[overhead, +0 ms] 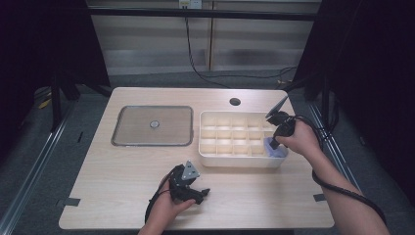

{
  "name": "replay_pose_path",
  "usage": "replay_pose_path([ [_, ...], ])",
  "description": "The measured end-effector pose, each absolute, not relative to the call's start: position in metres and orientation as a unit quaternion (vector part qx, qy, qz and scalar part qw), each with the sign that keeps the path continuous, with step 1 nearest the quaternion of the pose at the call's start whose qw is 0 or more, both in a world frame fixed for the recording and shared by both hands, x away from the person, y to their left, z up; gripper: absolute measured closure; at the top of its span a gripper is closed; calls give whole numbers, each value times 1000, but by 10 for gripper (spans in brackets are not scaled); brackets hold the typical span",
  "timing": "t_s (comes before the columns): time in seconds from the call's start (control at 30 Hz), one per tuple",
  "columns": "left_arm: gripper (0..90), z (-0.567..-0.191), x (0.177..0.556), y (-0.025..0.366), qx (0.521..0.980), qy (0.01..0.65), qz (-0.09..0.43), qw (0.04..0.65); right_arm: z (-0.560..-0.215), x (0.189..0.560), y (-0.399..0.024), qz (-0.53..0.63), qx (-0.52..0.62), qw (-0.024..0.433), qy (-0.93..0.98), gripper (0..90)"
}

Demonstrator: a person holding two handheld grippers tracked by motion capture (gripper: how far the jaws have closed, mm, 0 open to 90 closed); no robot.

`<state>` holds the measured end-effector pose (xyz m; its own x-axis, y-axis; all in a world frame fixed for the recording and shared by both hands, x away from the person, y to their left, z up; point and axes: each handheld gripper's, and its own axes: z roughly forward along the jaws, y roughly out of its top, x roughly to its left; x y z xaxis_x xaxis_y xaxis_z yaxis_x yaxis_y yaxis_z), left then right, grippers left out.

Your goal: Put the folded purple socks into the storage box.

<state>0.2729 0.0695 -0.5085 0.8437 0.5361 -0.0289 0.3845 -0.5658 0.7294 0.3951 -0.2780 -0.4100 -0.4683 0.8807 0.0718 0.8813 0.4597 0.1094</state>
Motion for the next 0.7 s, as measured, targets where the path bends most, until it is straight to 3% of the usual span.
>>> replay_pose_path([
  [0.7, 162, -508, 273, 70, 882, 260, 98, 382, -441, 380, -286, -69, -517, 21, -853, 900],
])
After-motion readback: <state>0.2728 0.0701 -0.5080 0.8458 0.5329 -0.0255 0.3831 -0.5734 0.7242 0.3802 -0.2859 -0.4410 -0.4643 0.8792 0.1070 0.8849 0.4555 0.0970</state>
